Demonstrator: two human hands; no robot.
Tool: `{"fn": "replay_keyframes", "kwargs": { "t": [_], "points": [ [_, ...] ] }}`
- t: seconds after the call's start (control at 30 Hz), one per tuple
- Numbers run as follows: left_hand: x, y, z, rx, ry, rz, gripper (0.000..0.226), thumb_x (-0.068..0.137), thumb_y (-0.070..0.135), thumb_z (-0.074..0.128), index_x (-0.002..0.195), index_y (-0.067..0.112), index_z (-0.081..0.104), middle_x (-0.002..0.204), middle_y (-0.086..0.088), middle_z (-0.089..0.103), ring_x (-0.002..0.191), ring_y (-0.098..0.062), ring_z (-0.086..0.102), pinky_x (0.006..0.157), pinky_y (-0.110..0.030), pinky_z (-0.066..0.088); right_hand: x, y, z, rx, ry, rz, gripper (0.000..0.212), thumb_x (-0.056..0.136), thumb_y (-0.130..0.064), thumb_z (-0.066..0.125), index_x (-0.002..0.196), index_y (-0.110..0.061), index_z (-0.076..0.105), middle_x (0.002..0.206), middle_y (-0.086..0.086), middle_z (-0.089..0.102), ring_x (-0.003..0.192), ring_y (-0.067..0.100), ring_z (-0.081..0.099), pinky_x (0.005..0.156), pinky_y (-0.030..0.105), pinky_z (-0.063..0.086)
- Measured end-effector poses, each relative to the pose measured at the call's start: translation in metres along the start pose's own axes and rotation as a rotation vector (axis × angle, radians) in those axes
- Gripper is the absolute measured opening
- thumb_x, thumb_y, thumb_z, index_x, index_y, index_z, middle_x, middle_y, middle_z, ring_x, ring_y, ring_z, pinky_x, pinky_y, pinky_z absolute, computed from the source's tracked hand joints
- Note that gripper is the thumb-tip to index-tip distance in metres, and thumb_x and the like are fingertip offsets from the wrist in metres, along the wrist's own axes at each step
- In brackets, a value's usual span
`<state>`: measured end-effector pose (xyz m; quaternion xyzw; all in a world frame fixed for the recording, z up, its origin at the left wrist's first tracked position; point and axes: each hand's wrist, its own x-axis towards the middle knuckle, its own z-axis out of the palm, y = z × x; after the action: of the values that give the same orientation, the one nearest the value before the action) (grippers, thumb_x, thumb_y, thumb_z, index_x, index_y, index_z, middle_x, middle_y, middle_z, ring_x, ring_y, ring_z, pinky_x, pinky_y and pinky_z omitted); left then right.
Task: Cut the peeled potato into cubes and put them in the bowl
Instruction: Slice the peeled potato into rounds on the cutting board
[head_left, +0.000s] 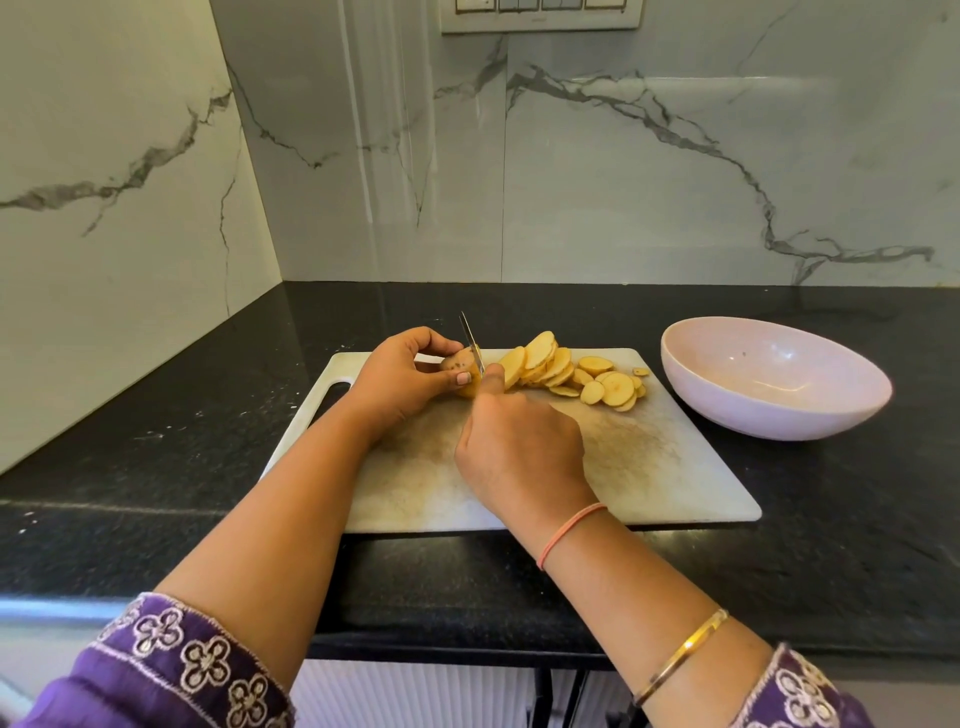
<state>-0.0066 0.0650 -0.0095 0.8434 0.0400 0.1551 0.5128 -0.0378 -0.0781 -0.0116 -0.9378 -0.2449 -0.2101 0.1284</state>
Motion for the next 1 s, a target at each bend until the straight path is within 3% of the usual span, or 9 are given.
{"fn": "replay_keyframes", "kwargs": {
  "t": [0.2,0.33,0.43,0.5,0.63,0.73,0.8,0.9,1.0],
  "points": [
    [-0.002,0.001,-0.002,-0.011,-0.006,0.003,0.026,0.077,0.013,0.076,0.1,0.018,0.065,0.102,0.007,0.068,0.093,-0.012,0.067,0.086,-0.032,0.055,0.0,-0.002,-0.008,0.027,-0.006,-0.003,0.051,0.098,-0.022,0.037,0.145,-0.006,0.027,0.105,0.008,0.064,0.089,0.024,0.062,0.046,0.024,0.026],
    [-0.003,0.001,-0.007,-0.018,-0.013,0.018,0.022,0.077,0.009,0.076,0.096,0.017,0.066,0.097,0.0,0.071,0.091,-0.015,0.069,0.084,-0.034,0.055,0.013,-0.004,-0.031,0.061,-0.081,-0.007,0.024,0.095,-0.023,0.043,0.113,-0.012,0.054,0.082,0.002,0.053,0.073,0.021,0.049,0.049,0.025,0.029],
    [-0.004,0.003,-0.007,0.001,-0.004,0.06,0.02,0.079,0.002,0.072,0.089,0.018,0.065,0.091,0.003,0.07,0.082,-0.01,0.068,0.076,-0.026,0.054,0.026,-0.003,-0.049,0.086,-0.164,-0.002,0.006,0.095,-0.026,0.046,0.094,-0.02,0.045,0.067,-0.002,0.039,0.069,0.018,0.045,0.047,0.023,0.027],
    [-0.006,0.004,-0.006,0.017,-0.003,0.074,0.019,0.081,0.001,0.069,0.087,0.019,0.065,0.086,0.006,0.069,0.076,-0.004,0.066,0.07,-0.02,0.052,0.031,-0.002,-0.055,0.092,-0.214,0.004,0.009,0.094,-0.025,0.047,0.091,-0.021,0.039,0.067,-0.003,0.038,0.063,0.016,0.042,0.047,0.023,0.027],
    [-0.005,0.001,-0.007,0.028,0.002,0.082,0.017,0.08,0.005,0.071,0.089,0.019,0.066,0.088,0.006,0.07,0.075,-0.001,0.066,0.07,-0.018,0.052,0.029,-0.004,-0.049,0.073,-0.208,0.009,0.005,0.095,-0.026,0.046,0.095,-0.021,0.046,0.066,-0.002,0.037,0.067,0.018,0.045,0.047,0.022,0.026],
    [-0.002,0.0,-0.007,0.009,0.015,0.055,0.019,0.079,0.011,0.075,0.095,0.018,0.067,0.095,0.006,0.071,0.085,-0.008,0.068,0.077,-0.025,0.055,0.017,-0.003,-0.035,0.042,-0.166,-0.014,0.02,0.096,-0.024,0.044,0.108,-0.014,0.055,0.071,-0.002,0.041,0.071,0.019,0.047,0.049,0.025,0.03],
    [-0.002,0.0,-0.005,0.001,0.014,0.04,0.021,0.077,0.014,0.077,0.096,0.019,0.068,0.096,0.008,0.071,0.086,-0.008,0.069,0.079,-0.028,0.056,0.007,-0.001,-0.025,0.042,-0.154,-0.013,0.029,0.097,-0.023,0.042,0.121,-0.011,0.051,0.085,0.003,0.054,0.077,0.023,0.054,0.056,0.027,0.033],
    [-0.002,-0.001,-0.004,-0.015,0.0,0.025,0.024,0.075,0.014,0.078,0.095,0.02,0.067,0.096,0.006,0.071,0.089,-0.011,0.069,0.083,-0.031,0.056,0.0,0.002,-0.017,0.038,-0.162,0.006,0.052,0.097,-0.025,0.042,0.144,-0.007,0.029,0.11,0.009,0.062,0.098,0.027,0.06,0.064,0.03,0.037],
    [-0.002,-0.001,-0.006,-0.013,0.002,0.027,0.023,0.074,0.012,0.079,0.093,0.02,0.067,0.096,0.005,0.07,0.088,-0.011,0.069,0.083,-0.032,0.056,0.0,0.0,-0.019,0.026,-0.171,0.0,0.047,0.097,-0.024,0.042,0.14,-0.007,0.035,0.102,0.007,0.062,0.092,0.025,0.06,0.061,0.029,0.037]
  ]
}}
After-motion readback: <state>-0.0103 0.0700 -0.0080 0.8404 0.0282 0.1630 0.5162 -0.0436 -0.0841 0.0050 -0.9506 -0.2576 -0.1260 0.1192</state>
